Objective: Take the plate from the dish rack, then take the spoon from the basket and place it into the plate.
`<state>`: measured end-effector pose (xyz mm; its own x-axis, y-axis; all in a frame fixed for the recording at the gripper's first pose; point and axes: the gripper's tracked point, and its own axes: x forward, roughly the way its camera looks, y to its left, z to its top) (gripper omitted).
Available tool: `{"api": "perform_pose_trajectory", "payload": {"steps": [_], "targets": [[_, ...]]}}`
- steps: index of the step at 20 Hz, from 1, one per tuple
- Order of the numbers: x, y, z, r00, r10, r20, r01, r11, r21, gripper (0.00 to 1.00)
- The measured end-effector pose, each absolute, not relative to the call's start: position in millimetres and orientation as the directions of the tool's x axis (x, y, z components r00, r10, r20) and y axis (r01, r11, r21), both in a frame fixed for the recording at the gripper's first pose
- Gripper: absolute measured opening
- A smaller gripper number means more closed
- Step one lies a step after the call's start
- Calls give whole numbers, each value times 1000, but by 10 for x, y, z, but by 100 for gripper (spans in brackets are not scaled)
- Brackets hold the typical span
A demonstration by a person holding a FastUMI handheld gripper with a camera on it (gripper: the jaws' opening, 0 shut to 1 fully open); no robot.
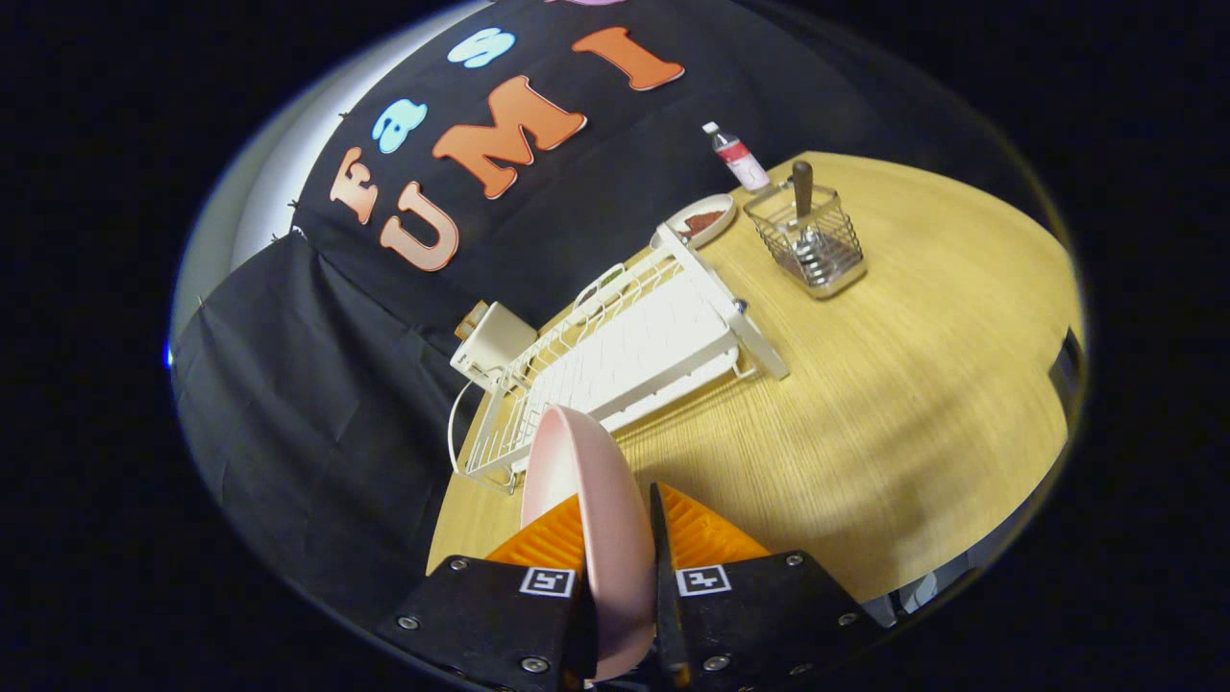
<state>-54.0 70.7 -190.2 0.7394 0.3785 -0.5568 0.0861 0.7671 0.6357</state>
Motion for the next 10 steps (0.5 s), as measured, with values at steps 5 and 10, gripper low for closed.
{"api": "perform_pose_trajectory", "payload": {"steps": [5,10], "targets": [[-433,967,-2197,722,430,-542,124,690,713,24],[-381,1188,-2379,687,457,-565,147,673,724,24]]}}
